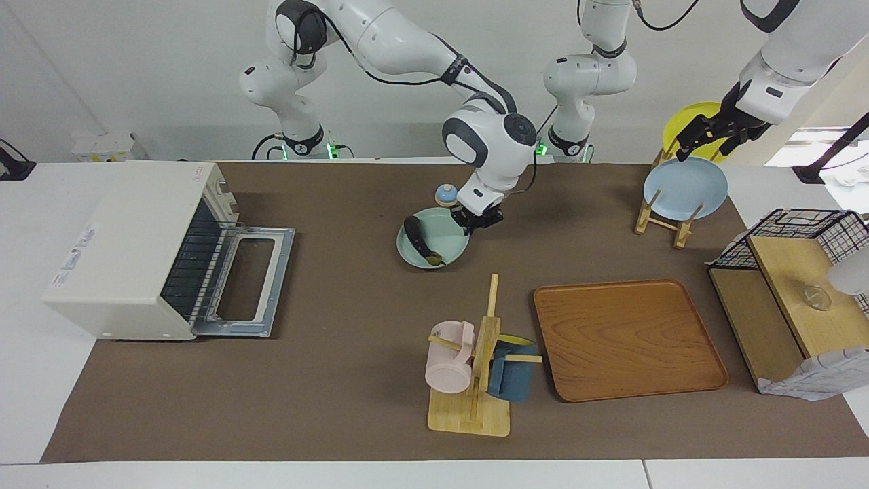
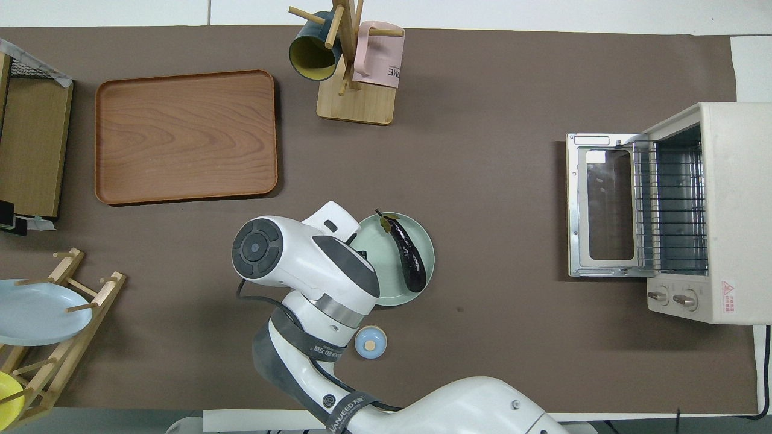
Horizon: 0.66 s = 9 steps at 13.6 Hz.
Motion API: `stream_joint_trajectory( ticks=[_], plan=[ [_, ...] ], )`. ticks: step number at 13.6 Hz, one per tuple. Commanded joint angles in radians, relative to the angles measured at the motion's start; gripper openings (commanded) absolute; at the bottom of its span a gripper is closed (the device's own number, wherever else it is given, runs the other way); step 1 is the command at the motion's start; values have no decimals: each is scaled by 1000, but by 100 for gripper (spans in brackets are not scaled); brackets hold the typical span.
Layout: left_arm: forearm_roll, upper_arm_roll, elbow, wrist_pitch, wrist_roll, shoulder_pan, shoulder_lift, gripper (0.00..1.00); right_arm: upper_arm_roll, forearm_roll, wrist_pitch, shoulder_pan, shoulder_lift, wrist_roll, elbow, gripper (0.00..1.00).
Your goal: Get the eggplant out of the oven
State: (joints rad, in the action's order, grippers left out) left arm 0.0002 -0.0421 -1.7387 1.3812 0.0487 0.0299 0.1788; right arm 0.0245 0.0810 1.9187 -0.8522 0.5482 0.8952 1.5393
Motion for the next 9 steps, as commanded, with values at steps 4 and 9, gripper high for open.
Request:
stream_joint_trajectory(
  ticks=[4,9],
  plan=[
    [11,53,-394,198,193,37,207,100,-15,-40,-226,115,-6,-71,-239,43],
    [-54,80,-523,683,806,482,18,100,-17,-27,-98,473,-304,-522,270,2]
  ],
)
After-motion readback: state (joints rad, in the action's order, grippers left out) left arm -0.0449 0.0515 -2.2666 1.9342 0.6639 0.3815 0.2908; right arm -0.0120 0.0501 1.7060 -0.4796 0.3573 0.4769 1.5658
